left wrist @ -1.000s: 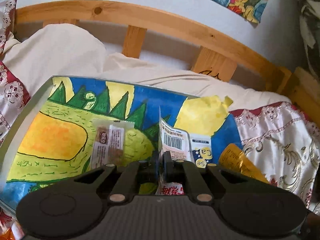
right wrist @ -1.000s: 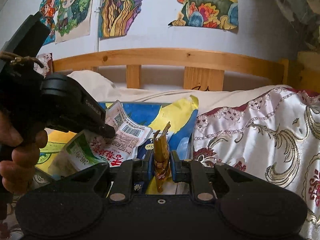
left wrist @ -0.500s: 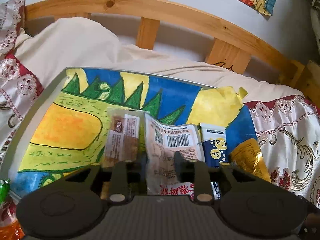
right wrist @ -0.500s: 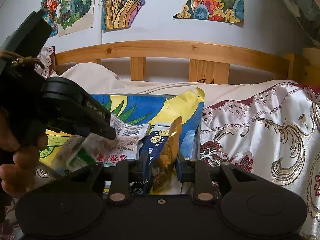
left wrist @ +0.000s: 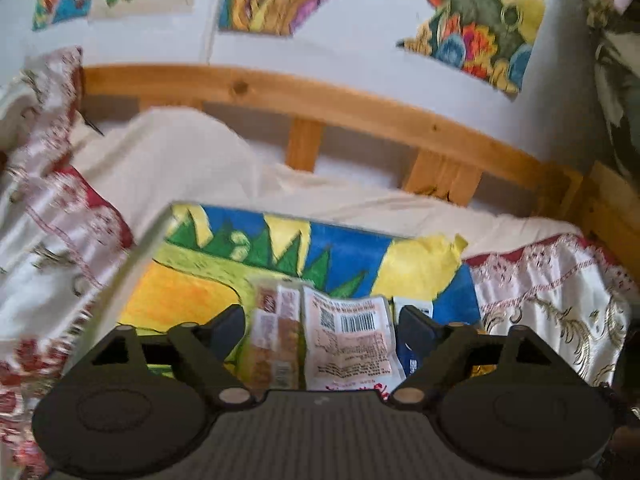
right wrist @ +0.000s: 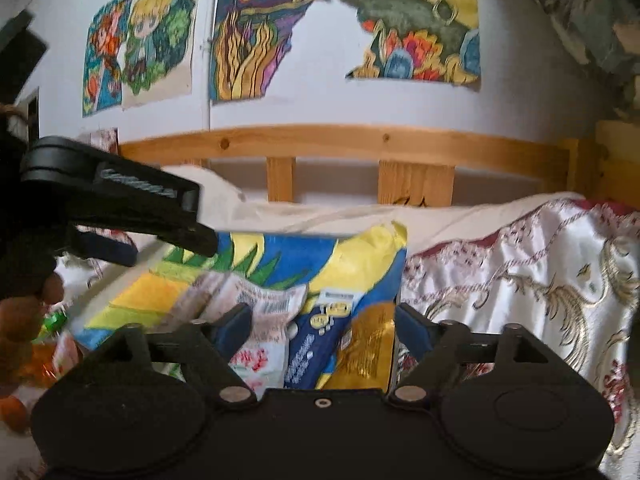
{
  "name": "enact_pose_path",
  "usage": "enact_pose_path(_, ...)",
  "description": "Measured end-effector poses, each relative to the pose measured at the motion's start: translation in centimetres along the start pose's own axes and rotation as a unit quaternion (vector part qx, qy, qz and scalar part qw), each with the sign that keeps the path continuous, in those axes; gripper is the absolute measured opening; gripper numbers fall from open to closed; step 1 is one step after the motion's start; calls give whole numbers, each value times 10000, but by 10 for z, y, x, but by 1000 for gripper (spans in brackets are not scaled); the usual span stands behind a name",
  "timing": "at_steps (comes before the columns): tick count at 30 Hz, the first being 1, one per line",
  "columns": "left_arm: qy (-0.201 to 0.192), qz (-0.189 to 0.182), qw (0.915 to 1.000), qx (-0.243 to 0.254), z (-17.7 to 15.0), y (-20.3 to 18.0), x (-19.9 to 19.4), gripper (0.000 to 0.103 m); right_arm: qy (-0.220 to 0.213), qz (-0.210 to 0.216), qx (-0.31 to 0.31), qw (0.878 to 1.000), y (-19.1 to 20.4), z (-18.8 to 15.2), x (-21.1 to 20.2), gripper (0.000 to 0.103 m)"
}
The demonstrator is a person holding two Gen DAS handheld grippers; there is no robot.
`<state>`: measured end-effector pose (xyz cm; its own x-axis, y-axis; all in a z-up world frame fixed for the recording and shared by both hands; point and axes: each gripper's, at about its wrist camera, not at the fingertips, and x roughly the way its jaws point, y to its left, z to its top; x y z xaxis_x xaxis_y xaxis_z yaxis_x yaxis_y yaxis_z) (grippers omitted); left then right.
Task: Organize snacks
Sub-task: 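Open the left gripper to drop the white packet into the tray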
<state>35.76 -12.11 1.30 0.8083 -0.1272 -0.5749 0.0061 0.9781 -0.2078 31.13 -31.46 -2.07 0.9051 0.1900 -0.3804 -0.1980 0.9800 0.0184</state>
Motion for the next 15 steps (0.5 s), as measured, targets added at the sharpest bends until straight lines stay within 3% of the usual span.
enact_pose_path(7, -307, 159, 9993, 105, 1, 10, -55, 100, -342, -58, 101, 9993, 4, 16, -40, 100)
enact_pose_path(15, -828, 250, 9961, -153, -13, 27, -123, 102, -622, -240, 213, 9975, 13, 28, -94, 102)
